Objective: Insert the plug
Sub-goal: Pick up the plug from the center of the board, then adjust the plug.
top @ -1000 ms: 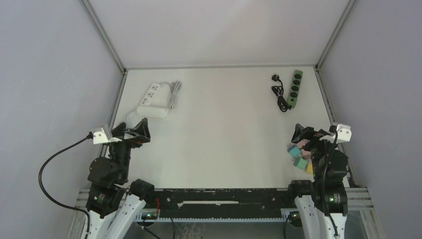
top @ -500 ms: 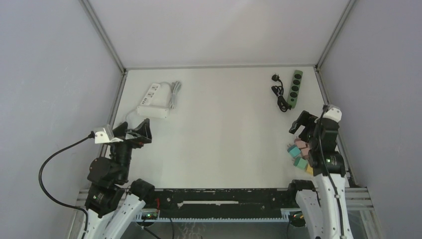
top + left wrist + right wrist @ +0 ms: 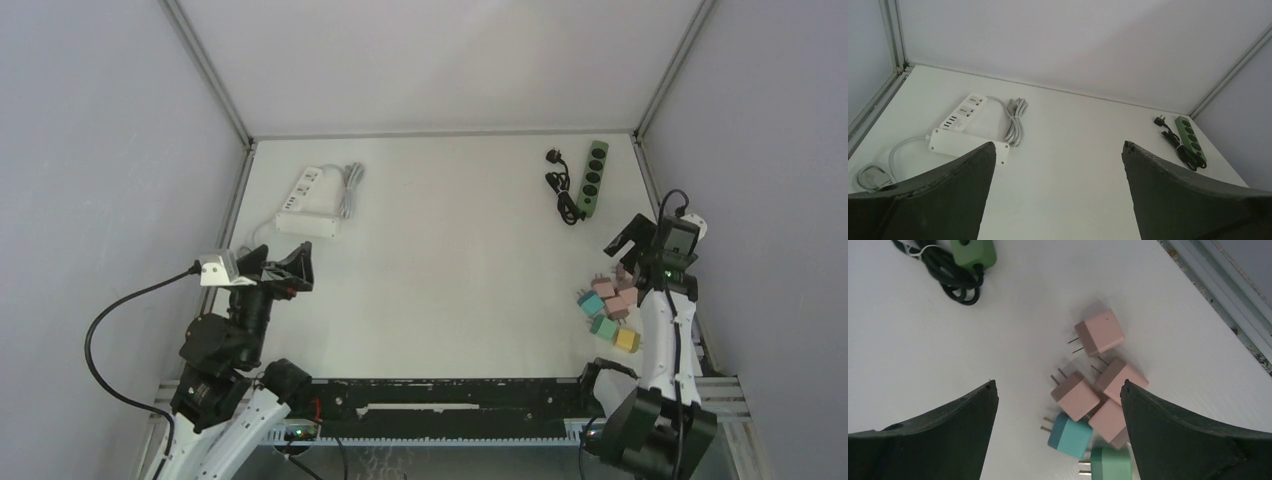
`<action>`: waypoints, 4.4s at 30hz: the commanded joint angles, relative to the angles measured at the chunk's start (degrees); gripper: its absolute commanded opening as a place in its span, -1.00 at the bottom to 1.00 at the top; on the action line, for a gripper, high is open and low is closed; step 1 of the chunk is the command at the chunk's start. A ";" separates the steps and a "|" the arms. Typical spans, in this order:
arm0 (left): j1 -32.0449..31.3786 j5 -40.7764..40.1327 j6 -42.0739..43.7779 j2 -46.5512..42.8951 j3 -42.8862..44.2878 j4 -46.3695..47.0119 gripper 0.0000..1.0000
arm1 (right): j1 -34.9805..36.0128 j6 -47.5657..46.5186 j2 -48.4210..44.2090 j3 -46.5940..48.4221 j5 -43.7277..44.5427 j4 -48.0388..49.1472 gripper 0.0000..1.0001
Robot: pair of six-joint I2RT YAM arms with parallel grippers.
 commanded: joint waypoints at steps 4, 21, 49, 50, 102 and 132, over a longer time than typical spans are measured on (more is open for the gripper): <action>-0.35 -0.16 1.67 -0.05 -0.86 2.60 1.00 | -7.17 1.25 12.23 2.03 -5.54 10.43 0.93; -0.35 -0.45 1.76 -0.73 -0.90 2.31 1.00 | -12.35 -2.68 34.37 10.70 -13.65 10.53 0.91; -0.44 0.29 1.76 -1.98 -0.81 2.08 1.00 | -7.55 -5.24 37.04 10.97 -12.92 7.27 0.64; -0.49 0.27 1.76 -2.01 -0.81 2.05 1.00 | -7.59 -5.26 37.21 10.97 -12.74 7.36 0.64; -0.66 8.82 -5.71 8.33 4.98 -3.19 1.00 | 25.57 -1.64 17.68 12.38 -10.90 4.24 -0.07; -2.58 39.27 -26.36 34.79 3.71 15.93 1.00 | 69.12 -6.12 -0.20 -3.62 4.93 30.28 -0.06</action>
